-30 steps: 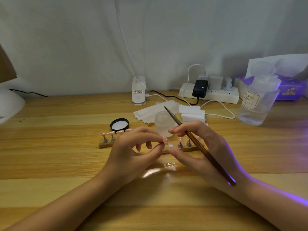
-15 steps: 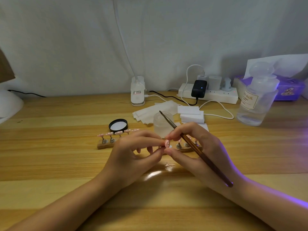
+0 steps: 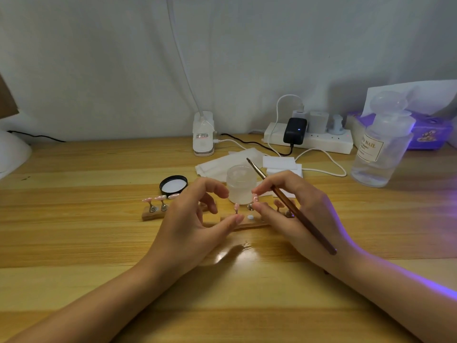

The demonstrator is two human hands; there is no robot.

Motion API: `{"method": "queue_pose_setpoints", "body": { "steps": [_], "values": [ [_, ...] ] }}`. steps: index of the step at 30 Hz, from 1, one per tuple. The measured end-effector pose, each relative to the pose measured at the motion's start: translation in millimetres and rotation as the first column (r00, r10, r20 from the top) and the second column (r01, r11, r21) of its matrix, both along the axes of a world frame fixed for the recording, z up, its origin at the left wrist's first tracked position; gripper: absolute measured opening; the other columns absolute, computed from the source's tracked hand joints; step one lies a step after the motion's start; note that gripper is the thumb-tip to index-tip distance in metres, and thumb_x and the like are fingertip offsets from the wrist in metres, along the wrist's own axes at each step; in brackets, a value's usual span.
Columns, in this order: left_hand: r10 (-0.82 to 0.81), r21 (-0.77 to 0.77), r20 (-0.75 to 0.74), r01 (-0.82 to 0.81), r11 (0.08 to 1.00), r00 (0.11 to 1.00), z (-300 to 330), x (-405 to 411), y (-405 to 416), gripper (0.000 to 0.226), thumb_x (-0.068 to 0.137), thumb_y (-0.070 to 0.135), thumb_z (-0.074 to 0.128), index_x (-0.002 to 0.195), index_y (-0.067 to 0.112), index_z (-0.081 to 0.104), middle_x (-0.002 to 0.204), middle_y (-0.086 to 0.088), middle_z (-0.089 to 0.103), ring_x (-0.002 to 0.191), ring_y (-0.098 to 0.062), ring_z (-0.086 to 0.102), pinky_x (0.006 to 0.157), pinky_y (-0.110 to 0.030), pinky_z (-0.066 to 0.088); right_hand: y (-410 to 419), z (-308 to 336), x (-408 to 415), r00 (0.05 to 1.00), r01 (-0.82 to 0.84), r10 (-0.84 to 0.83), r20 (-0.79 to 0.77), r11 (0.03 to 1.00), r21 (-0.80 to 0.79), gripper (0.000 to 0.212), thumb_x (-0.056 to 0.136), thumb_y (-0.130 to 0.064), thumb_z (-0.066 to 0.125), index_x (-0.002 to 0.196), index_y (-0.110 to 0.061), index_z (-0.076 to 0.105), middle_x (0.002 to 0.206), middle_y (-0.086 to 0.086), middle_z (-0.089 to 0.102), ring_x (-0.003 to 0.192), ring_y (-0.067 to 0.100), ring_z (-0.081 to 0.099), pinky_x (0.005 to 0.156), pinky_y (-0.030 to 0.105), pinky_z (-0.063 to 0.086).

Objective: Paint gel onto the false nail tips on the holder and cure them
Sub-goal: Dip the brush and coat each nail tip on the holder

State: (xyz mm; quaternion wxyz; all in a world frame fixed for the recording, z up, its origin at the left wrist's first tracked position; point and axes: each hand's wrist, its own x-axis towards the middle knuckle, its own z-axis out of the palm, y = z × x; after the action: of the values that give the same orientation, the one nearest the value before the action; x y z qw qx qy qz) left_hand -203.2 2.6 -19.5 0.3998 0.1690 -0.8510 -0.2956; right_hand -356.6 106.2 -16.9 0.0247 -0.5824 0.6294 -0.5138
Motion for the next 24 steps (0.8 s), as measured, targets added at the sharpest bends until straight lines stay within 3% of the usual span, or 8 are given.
{"method": "queue_pose_setpoints", "body": {
  "steps": [2,5,7,12,16,24],
  "values": [
    [0.007,0.041,0.027,-0.008,0.999,1.000,-1.3,-0.5,-0.8,0.035,0.065,0.040,0.075,0.093,0.030,0.055,0.088,0.016,0.058,0.074,-0.006,0.053,0.052,-0.012,0.037,-2.4,-1.3,-2.5,0.998,0.000,0.002,-0.057,1.000,0.023,0.016,0.078,-0.020,0.072,0.091,-0.023,0.062,0.091,-0.014,0.063,0.094,0.004,0.056,0.083,0.036,0.048],
    [0.001,0.070,0.064,-0.005,0.998,0.998,-3.3,-0.4,-1.9,0.036,0.064,0.038,0.071,0.095,0.030,0.053,0.088,0.013,0.062,0.075,-0.003,0.054,0.055,-0.006,0.036,-4.4,-2.6,-3.7,0.988,0.027,-0.020,-0.155,0.999,0.039,0.016,0.076,-0.029,0.068,0.090,-0.025,0.062,0.089,-0.017,0.061,0.091,-0.003,0.049,0.082,0.013,0.036],
    [-0.004,0.069,0.088,-0.002,0.998,0.996,-3.8,-0.6,-2.0,0.037,0.064,0.039,0.071,0.095,0.032,0.051,0.088,0.013,0.063,0.077,-0.002,0.055,0.055,-0.005,0.037,-4.8,-2.7,-4.1,0.983,0.046,-0.034,-0.180,0.997,0.063,0.016,0.075,-0.034,0.065,0.089,-0.027,0.063,0.088,-0.015,0.062,0.088,-0.001,0.048,0.078,0.006,0.031],
    [-0.015,0.079,0.138,0.004,0.997,0.990,-3.9,-0.8,-1.9,0.037,0.067,0.033,0.074,0.094,0.035,0.049,0.086,0.016,0.065,0.081,0.002,0.056,0.060,-0.005,0.040,-6.3,-4.3,-5.6,0.978,0.040,-0.019,-0.207,0.994,0.098,0.015,0.079,-0.028,0.071,0.091,-0.027,0.063,0.088,-0.011,0.064,0.090,0.010,0.054,0.084,0.019,0.035],
    [-0.002,0.077,0.186,-0.013,0.997,0.983,-4.8,-0.3,-1.5,0.038,0.070,0.026,0.076,0.093,0.036,0.049,0.085,0.019,0.065,0.084,0.005,0.056,0.065,-0.004,0.037,-6.9,-3.2,-4.3,0.969,0.028,-0.006,-0.246,0.996,0.087,0.015,0.077,-0.032,0.066,0.090,-0.026,0.063,0.087,-0.014,0.064,0.088,0.007,0.056,0.086,0.024,0.037],
    [0.008,0.071,0.227,-0.024,0.997,0.974,-4.7,0.3,-1.3,0.036,0.073,0.023,0.074,0.095,0.037,0.050,0.087,0.020,0.064,0.089,0.005,0.056,0.071,-0.007,0.040,-0.9,-2.5,-7.7,0.969,0.098,-0.088,-0.232,0.995,0.031,0.029,0.070,-0.043,0.065,0.092,-0.025,0.063,0.090,-0.017,0.061,0.091,-0.003,0.047,0.083,0.014,0.034]
  ]
}}
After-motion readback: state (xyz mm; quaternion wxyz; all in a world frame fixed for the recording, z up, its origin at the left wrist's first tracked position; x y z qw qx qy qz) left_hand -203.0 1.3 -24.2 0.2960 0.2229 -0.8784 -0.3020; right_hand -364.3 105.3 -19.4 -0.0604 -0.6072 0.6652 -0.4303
